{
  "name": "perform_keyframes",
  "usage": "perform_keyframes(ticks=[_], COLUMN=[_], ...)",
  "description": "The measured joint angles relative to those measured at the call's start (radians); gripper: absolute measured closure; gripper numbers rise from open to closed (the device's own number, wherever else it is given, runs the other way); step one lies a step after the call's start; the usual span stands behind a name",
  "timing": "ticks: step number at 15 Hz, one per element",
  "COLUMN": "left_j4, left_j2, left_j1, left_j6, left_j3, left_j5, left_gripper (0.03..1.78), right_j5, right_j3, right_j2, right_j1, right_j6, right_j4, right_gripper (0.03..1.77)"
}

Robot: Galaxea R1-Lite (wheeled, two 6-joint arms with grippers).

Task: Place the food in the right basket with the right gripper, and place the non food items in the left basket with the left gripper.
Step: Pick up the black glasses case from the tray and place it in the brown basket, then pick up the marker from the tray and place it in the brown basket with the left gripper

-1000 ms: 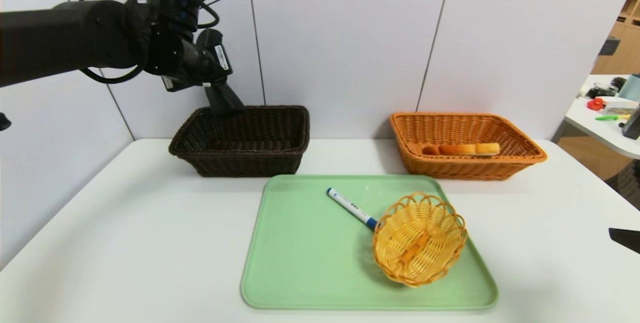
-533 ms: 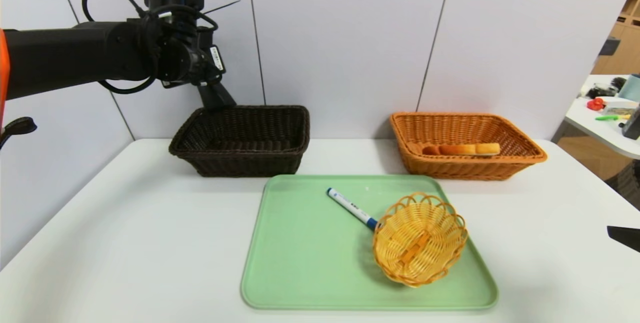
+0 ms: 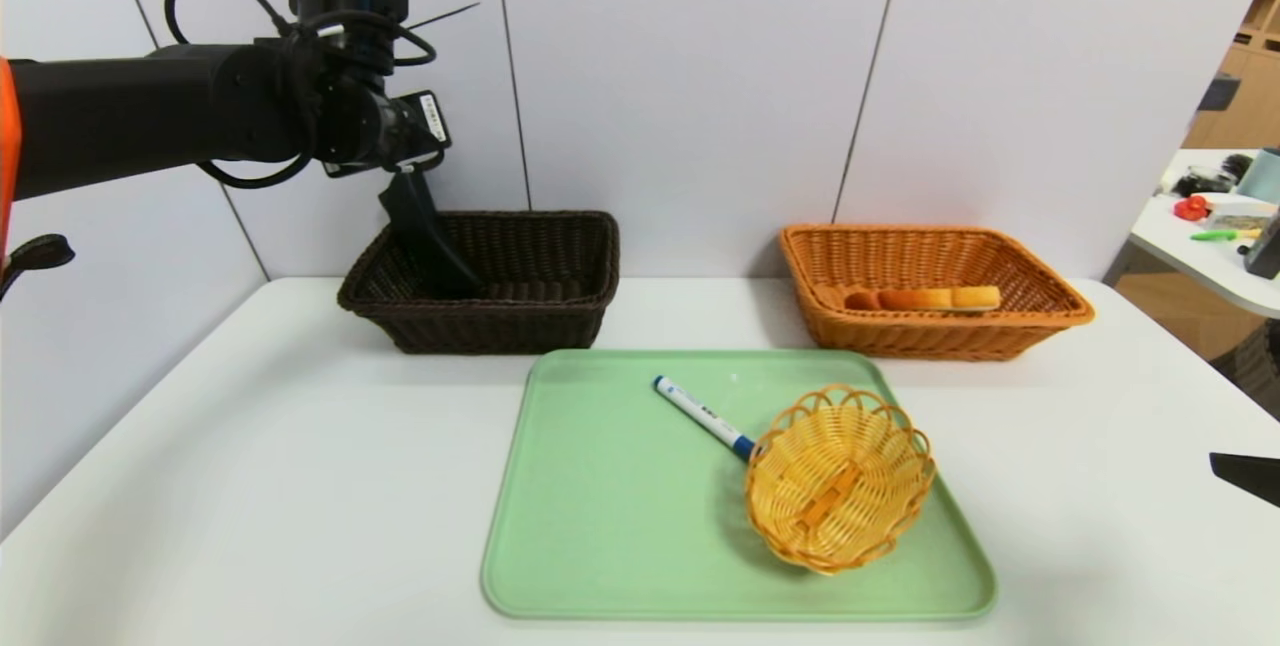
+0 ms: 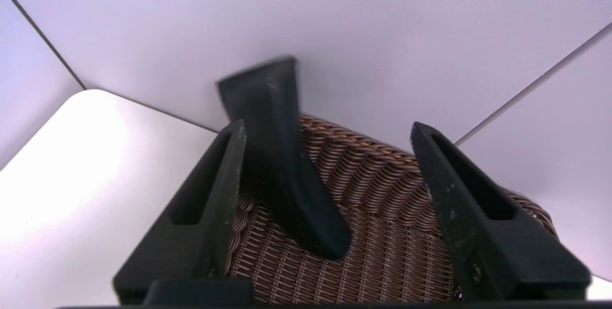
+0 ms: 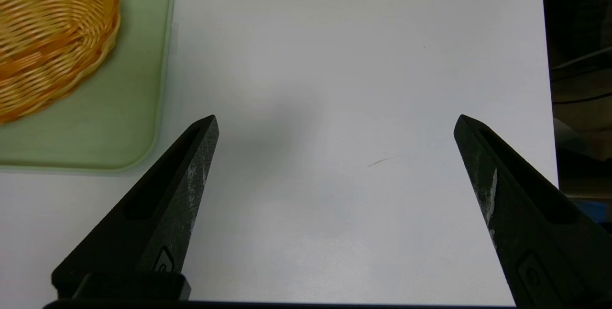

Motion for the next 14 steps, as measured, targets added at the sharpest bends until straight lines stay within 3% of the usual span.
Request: perform_keyframes(ticks=[3, 8, 11, 14], left_j4=[0.044, 0.261, 0.361, 0.372], left_j2=[-0.037, -0.107, -0.103, -0.078], left_j1=[-0.04, -0.293, -0.423, -0.486], left_j6=[-0.002, -0.049, -0.215, -0.424], left_j3=[-0.002, -0.004, -0.011, -0.012], left_j5=[-0.011, -0.031, -0.036, -0.036], left_gripper=[0.4, 0.26, 0.21, 0.18], right_j5=[0.001, 0.003, 0.003, 0.003], right_j3=[0.007, 0.024, 0.026, 0.042], right_j2=[0.002, 0.003, 0.001, -0.002], right_j1=[0.0, 0.0, -0.001, -0.002], right_j6=[-0.001, 0.003, 0.013, 0.025], right_j4=[0.0, -0.003, 0.0, -0.001], right_gripper=[0.1, 0.1, 0.1, 0.1])
